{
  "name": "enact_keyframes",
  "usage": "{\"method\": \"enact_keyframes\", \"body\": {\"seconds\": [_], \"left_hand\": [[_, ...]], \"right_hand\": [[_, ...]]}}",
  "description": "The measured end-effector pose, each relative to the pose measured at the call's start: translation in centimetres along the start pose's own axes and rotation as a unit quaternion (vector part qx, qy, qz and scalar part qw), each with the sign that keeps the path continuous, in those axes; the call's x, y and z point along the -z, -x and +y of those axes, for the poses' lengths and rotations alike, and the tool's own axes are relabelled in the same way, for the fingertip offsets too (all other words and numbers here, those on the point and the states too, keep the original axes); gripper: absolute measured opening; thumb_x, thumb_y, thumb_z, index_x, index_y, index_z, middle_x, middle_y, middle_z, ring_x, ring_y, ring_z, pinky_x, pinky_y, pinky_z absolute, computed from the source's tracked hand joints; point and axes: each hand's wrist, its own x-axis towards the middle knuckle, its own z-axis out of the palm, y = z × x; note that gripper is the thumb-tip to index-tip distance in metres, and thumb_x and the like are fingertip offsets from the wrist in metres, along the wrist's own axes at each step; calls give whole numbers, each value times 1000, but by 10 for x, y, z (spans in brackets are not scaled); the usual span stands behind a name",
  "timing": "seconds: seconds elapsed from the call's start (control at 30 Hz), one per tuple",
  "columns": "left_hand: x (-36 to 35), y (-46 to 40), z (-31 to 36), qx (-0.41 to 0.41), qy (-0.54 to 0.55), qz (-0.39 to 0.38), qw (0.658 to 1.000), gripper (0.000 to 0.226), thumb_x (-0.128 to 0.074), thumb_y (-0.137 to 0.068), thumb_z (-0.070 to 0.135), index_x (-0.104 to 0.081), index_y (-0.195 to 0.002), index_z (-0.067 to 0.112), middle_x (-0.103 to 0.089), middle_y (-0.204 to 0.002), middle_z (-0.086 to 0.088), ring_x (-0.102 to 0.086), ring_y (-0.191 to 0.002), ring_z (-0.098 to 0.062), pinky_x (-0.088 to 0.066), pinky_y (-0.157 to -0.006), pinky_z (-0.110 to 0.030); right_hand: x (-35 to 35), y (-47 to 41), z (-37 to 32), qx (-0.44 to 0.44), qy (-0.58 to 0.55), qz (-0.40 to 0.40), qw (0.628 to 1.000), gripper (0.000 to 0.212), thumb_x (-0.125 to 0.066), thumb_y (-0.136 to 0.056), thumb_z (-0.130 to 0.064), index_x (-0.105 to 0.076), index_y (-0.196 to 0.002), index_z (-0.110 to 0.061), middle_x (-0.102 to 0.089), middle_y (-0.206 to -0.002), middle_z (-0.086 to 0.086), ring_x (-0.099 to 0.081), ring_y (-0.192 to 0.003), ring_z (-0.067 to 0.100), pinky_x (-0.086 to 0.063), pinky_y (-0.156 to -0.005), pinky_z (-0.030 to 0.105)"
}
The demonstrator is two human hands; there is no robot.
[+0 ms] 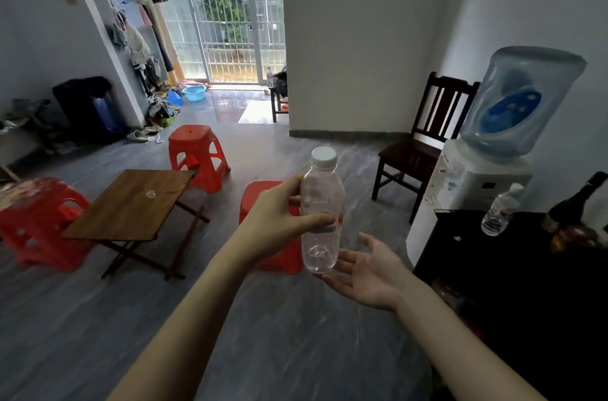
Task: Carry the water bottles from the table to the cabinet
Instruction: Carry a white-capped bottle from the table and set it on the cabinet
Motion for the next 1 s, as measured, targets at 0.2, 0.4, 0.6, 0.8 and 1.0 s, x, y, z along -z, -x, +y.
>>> {"method": "enact_keyframes", "body": {"seconds": [0.2,0.4,0.6,0.8,1.0], "left_hand": [[22,-97,-50,-4,-2,-14,1000,57,-82,-81,37,-58,-131,27,-69,-119,15,-66,-108,1,-50,-84,-11],[57,-215,-90,-23,0,-40,999,48,-83,-81,37,-59,-123,34,-70,-110,21,-65,-98,10,-51,-80,-9],[37,-310,-106,-69,18,-109,991,51,-82,-76,46,-63,-122,33,-72,-108,18,-66,-97,8,-52,-78,-19],[-9,-384,-108,-110,34,-182,977,57,-76,-70,59,-63,-122,38,-73,-109,19,-68,-102,2,-56,-87,-28],[-75,-455,-89,-155,29,-273,949,51,-81,-80,40,-62,-127,31,-73,-108,15,-70,-99,1,-56,-84,-24]], "right_hand": [[-23,-75,-66,13,-12,10,1000,69,-34,-100,-53,-53,-135,4,-58,-138,20,-50,-133,37,-51,-85,43],[-47,-146,-143,32,-43,21,998,71,-33,-100,-56,-53,-134,4,-60,-135,22,-51,-131,39,-48,-93,44],[-33,-180,-196,70,-94,67,991,70,-35,-99,-57,-55,-131,3,-64,-129,23,-55,-126,42,-38,-113,43],[12,-198,-237,111,-133,121,977,75,-33,-97,-60,-54,-135,1,-65,-129,21,-55,-126,42,-31,-118,44],[68,-196,-269,166,-194,156,954,74,-32,-99,-59,-56,-134,1,-64,-131,20,-54,-129,37,-46,-100,44]]}}
